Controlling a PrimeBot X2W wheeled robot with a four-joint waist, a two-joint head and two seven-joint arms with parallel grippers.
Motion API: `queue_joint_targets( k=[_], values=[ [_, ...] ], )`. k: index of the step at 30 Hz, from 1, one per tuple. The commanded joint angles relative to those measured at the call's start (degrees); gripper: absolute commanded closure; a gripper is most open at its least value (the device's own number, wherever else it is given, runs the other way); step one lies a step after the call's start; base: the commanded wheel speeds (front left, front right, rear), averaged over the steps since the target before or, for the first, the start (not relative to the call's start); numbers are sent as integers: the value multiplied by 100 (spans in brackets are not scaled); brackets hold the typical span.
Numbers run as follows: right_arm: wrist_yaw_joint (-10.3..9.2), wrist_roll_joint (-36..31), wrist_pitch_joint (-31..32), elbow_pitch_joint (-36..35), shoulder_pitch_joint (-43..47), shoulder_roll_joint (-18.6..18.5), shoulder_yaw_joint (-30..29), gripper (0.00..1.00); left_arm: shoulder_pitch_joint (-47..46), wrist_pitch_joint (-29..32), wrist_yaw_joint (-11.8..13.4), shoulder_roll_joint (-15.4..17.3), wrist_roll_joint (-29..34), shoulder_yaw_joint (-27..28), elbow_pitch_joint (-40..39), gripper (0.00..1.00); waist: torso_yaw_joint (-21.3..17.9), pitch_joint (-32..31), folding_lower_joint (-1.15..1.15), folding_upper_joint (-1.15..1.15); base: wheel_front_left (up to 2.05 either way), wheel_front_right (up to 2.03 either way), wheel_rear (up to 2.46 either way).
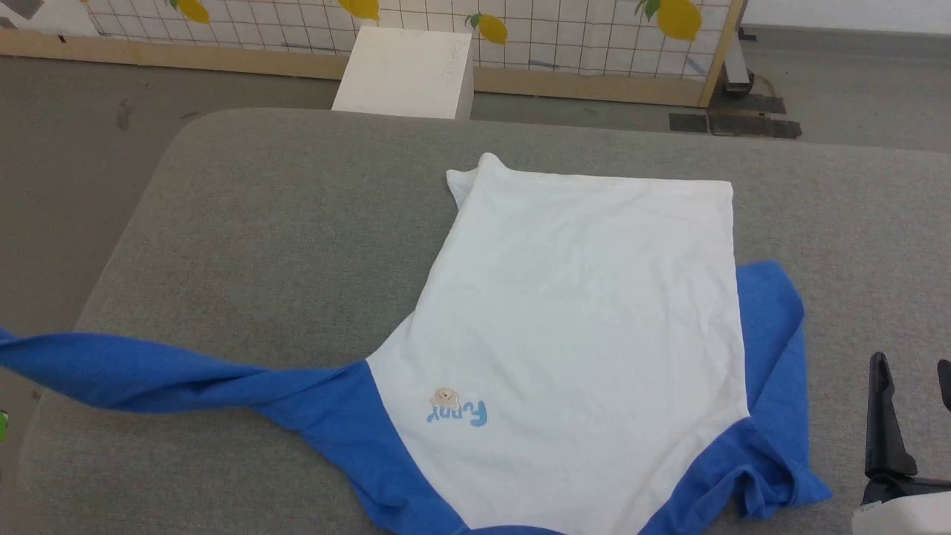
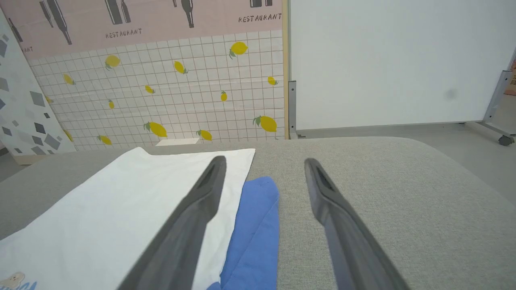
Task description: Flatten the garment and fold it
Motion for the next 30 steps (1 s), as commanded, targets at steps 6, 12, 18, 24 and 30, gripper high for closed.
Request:
queue_joint_targets(
  k=[6, 12, 18, 24, 30],
  values=[
    [-8, 24, 7, -60, 100, 5, 7, 0, 101, -31, -91, 23, 143, -250, -501, 100, -66, -33, 1, 0, 0, 0, 0],
    [-8, 8, 32, -120, 122, 5, -42, 0, 4, 87, -168, -34, 361, -823, -1413, 100, -178, 12, 1, 0, 0, 0, 0],
    [-8, -4, 52, -170, 125, 5, -78, 0, -272, 254, -238, -306, 699, -1867, -2233, 100, -296, 22, 1, 0, 0, 0, 0],
    [-8, -37, 84, -236, 129, 5, -125, 0, -625, 375, -396, -753, 1154, -3174, -2439, 100, -385, 4, 1, 0, 0, 0, 0],
    [-8, -53, 98, -264, 124, 5, -143, 0, -844, 229, -553, -1306, 1701, -4351, -1952, 100, -464, 52, 1, 0, 0, 0, 0]
  ],
)
